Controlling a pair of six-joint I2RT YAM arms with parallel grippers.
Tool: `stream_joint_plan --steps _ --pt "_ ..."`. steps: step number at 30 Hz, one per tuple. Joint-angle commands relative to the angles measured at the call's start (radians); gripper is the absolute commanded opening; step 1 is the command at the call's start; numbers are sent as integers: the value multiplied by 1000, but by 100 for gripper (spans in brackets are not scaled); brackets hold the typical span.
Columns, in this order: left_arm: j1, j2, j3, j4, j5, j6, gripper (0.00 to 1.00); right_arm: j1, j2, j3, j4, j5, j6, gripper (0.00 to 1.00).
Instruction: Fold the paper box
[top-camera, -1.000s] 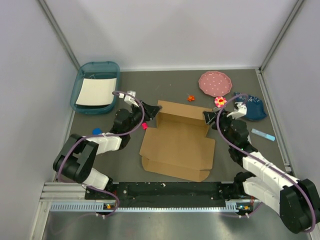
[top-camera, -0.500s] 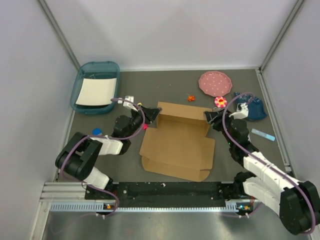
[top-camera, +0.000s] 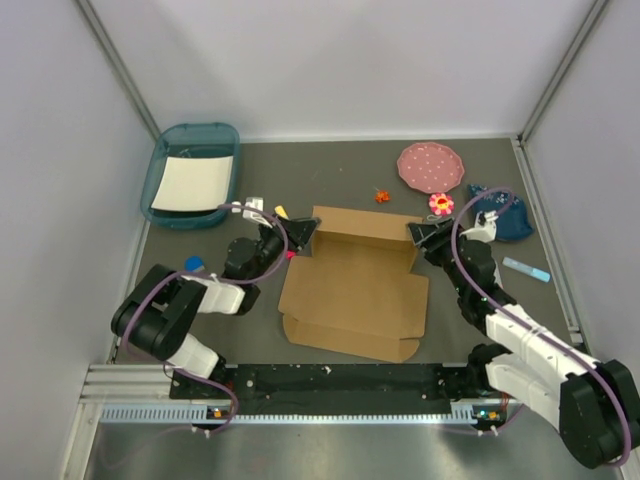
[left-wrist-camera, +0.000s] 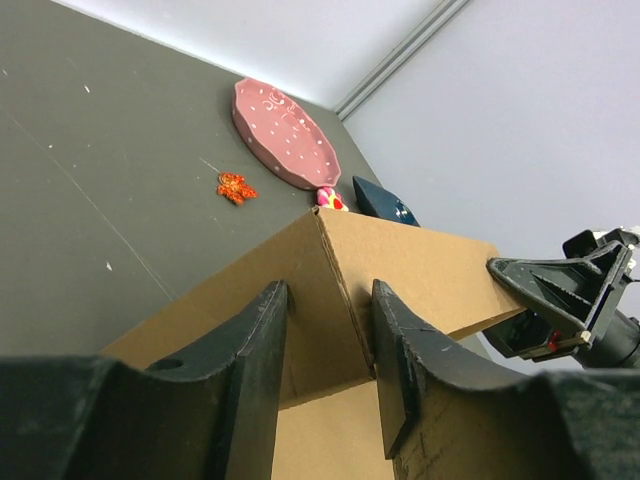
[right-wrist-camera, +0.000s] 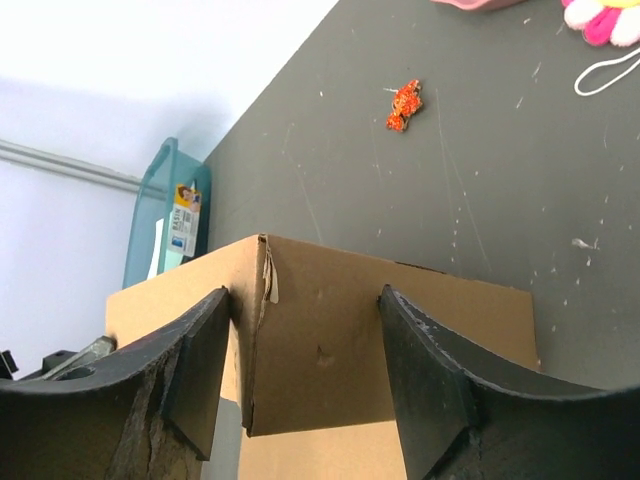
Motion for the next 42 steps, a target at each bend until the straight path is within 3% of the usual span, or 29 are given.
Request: stream_joint_plan --steps 1,9,15,19,24,28,31,36,42 --pt "-13 -6 -49 -419 82 31 15 24 8 -59 -516 -13 -26 59" --pt "-12 -150 75 -631 41 60 25 23 -91 121 -639 50 -124 68" --pt "-12 -158 158 -720 38 70 32 21 -95 181 -635 71 -179 69" --pt "-12 -152 196 -738 30 67 43 20 -95 190 -604 77 -219 69" --pt "-12 -107 216 -740 33 74 38 9 -62 154 -584 65 -221 59" --pt "-10 -90 170 -708 18 67 38 11 -91 98 -572 56 -205 59" --pt "-7 -133 150 -711 -20 65 40 9 -146 109 -585 68 -228 62" --pt "5 -208 253 -839 -63 71 52 11 -155 251 -677 114 -288 69" --pt "11 -270 313 -898 -106 102 59 6 -158 340 -714 134 -343 72"
